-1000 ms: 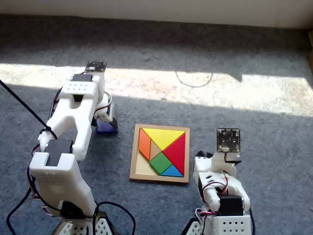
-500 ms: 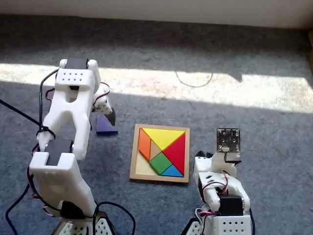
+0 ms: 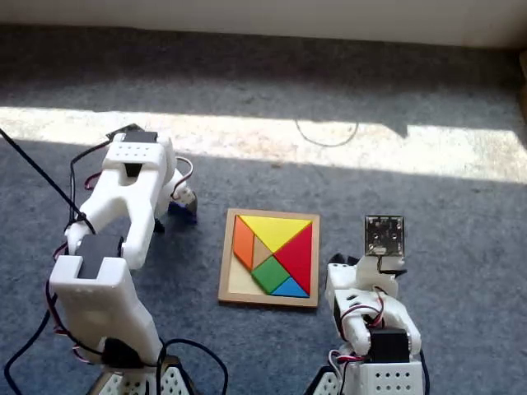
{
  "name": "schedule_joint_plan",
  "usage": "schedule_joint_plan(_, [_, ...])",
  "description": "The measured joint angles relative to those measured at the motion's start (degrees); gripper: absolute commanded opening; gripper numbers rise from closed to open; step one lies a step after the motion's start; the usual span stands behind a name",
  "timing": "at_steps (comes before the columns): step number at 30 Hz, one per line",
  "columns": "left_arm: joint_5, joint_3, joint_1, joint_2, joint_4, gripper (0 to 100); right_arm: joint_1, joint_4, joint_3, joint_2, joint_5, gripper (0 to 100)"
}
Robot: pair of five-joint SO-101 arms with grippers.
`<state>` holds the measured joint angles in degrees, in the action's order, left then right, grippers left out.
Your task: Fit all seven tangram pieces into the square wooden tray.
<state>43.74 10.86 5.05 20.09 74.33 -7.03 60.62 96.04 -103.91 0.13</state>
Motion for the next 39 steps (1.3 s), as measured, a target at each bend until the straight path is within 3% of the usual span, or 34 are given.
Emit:
schedule_joint_plan(19, [1.49,2.11,2.2,-0.26,-3.43,25,0.0,0.0,0.0,0.0,0.0,0.9])
schedule_joint_plan(24, [-2.37,2.11,3.43,-0.26,-3.6,25,0.0,0.0,0.0,0.0,0.0,0.9])
schedule_joint_plan(35, [-2.99,2.11,3.52,-0.26,-3.78,25,0.0,0.0,0.0,0.0,0.0,0.9])
schedule_joint_plan(39, [-6.95,1.76,4.92,-0.26,-3.43,25,0.0,0.0,0.0,0.0,0.0,0.9])
